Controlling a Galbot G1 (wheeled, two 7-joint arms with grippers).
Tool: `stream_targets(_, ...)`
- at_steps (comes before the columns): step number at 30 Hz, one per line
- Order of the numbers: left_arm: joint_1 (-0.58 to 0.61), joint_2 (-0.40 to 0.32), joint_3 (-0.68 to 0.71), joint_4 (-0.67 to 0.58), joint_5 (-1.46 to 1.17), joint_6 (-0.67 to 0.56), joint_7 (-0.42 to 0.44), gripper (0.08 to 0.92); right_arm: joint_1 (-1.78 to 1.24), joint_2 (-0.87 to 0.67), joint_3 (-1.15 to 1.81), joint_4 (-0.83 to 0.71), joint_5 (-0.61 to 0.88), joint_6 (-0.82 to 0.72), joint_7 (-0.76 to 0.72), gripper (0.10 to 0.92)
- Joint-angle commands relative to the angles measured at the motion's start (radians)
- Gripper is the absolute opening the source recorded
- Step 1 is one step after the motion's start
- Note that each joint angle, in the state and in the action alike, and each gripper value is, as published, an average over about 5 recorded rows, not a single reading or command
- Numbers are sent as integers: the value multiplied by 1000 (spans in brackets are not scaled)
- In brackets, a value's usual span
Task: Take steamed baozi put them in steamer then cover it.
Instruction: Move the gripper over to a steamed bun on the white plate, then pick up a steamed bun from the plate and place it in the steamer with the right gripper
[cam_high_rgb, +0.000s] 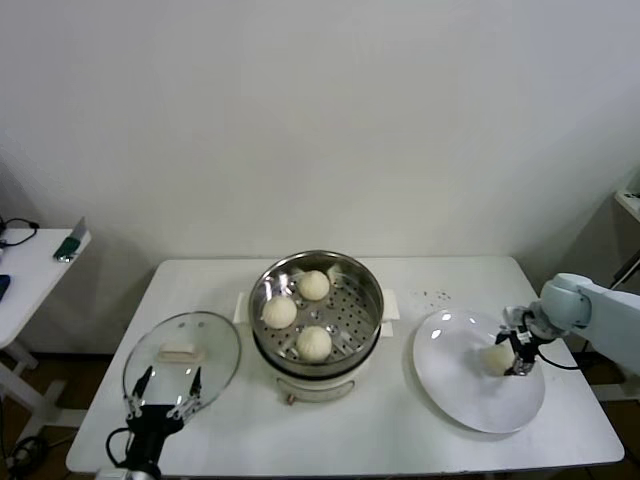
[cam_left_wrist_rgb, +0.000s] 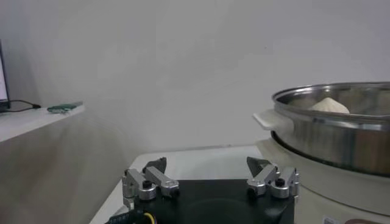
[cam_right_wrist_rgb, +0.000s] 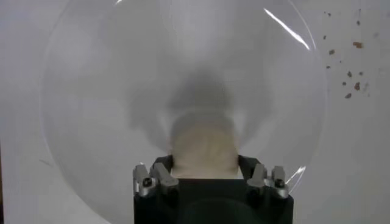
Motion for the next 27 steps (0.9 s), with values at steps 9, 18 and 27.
stream_targets(9, -7, 4, 7, -4, -1, 3, 1, 823, 713, 85, -544, 178, 271, -8, -53, 712)
stream_targets(18, -15, 18, 9, -8, -10, 7, 4, 823, 1143, 365, -675, 324, 636, -48, -110, 713)
stream_targets(27, -24, 19, 6, -14, -22, 11, 5, 823, 1028, 551, -498, 390, 841, -182, 18, 712)
